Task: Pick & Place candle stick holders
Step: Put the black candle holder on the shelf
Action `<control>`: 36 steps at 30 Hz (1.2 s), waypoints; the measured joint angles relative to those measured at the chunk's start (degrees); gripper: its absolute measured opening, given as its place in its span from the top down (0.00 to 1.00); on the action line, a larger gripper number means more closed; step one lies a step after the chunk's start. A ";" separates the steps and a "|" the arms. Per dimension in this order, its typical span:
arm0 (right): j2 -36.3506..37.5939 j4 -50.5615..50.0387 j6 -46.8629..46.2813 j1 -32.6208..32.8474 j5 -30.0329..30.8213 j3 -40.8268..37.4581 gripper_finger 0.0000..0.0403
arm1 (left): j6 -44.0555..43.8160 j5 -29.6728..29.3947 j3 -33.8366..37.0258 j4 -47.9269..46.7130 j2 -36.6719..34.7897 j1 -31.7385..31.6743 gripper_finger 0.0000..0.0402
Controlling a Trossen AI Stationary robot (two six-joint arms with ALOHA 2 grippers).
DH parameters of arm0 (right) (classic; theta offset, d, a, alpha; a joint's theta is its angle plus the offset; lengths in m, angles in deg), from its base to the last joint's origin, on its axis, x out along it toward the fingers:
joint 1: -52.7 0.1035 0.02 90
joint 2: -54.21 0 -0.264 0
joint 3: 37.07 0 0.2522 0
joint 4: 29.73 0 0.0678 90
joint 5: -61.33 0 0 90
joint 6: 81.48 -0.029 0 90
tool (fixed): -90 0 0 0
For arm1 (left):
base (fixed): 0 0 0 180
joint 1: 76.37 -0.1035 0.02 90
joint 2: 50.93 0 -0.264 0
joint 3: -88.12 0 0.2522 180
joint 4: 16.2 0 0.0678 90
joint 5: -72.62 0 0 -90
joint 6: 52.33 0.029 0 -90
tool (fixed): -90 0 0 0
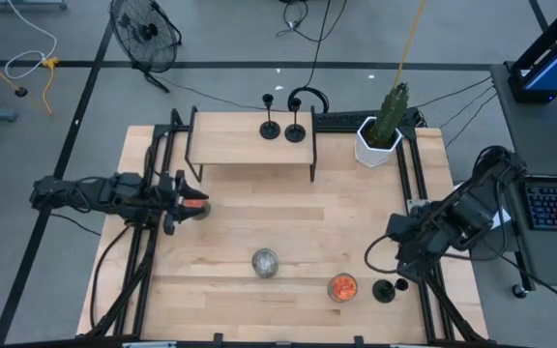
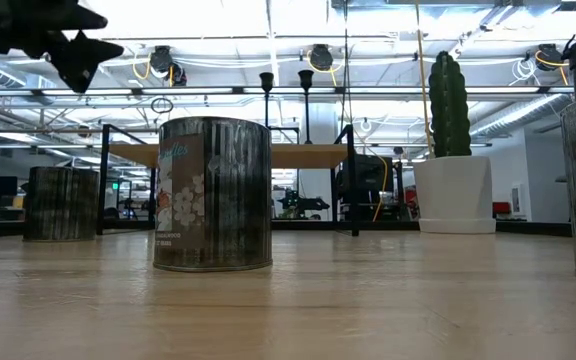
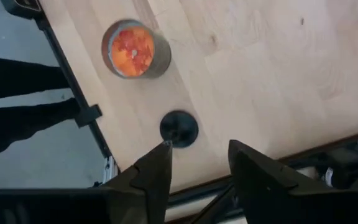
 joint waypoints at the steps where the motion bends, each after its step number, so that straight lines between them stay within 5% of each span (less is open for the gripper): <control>1: -0.29 -0.06 -0.66 0.02 -0.82 0.00 0.61 | 0.00 0.00 0.67 0.40 -1.03 0.13 0.50; 22: -5.65 1.75 -15.52 10.17 -4.37 0.00 0.58 | -0.28 -1.01 3.66 -3.80 -8.33 0.26 0.50; 36: -8.29 0.30 -11.48 10.56 0.08 -0.02 0.58 | -1.35 -0.92 3.66 -3.80 -8.30 0.26 0.50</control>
